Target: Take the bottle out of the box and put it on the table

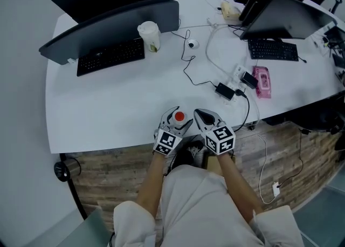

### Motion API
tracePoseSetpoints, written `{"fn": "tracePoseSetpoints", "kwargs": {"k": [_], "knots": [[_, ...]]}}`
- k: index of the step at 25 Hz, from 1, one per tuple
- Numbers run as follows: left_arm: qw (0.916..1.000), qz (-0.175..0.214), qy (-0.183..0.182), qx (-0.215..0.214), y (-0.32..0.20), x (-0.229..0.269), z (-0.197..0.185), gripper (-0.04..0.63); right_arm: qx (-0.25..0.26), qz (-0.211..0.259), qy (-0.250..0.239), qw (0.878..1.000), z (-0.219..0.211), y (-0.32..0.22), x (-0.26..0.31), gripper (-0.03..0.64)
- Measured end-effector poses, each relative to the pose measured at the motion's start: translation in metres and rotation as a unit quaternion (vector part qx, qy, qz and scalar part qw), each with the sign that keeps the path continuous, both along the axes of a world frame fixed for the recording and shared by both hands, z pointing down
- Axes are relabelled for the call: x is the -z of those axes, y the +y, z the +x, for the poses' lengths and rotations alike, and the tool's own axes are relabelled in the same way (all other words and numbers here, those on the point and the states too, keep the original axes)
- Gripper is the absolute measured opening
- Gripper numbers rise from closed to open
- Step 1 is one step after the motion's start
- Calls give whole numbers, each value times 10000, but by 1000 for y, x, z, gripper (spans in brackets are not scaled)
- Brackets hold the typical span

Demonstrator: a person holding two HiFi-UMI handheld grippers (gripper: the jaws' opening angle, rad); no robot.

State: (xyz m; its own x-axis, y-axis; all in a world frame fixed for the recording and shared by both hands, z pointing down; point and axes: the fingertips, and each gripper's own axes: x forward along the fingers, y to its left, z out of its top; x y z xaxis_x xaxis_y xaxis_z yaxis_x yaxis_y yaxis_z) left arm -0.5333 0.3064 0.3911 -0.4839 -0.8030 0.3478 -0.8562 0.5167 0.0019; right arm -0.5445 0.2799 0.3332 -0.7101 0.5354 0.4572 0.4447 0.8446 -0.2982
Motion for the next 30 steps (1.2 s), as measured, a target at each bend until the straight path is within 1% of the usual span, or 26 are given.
{"fn": "tracePoseSetpoints", "kwargs": {"k": [6, 9, 13, 16, 20, 23, 25, 27, 30], "knots": [[9998, 93, -19, 184, 9, 8, 4, 321, -146, -66, 34, 9999, 5, -2, 1, 40], [9994, 80, -18, 332, 18, 10, 8, 322, -170, -79, 38, 9998, 16, -2, 2, 40], [9973, 90, 10, 734, 37, 18, 19, 321, -145, -67, 98, 9998, 38, -6, 2, 40], [9940, 116, 46, 1091, 55, 25, 32, 321, -150, -5, 127, 9998, 53, -8, 5, 40], [9893, 96, -71, 1454, 72, 50, 49, 321, -104, 132, 41, 9999, 70, -5, 11, 40], [9834, 221, -23, 1799, 83, 60, 66, 321, -43, 233, -52, 9997, 84, -2, 16, 40], [9747, 358, 124, 2204, 96, 67, 80, 319, -41, 230, -105, 9997, 94, 0, 22, 40], [9671, 445, 223, 2495, 107, 74, 95, 319, -52, 201, -170, 9996, 103, 3, 28, 40], [9641, 416, 261, 2611, 112, 79, 118, 319, -110, 188, -265, 9994, 118, 3, 37, 40]]}}
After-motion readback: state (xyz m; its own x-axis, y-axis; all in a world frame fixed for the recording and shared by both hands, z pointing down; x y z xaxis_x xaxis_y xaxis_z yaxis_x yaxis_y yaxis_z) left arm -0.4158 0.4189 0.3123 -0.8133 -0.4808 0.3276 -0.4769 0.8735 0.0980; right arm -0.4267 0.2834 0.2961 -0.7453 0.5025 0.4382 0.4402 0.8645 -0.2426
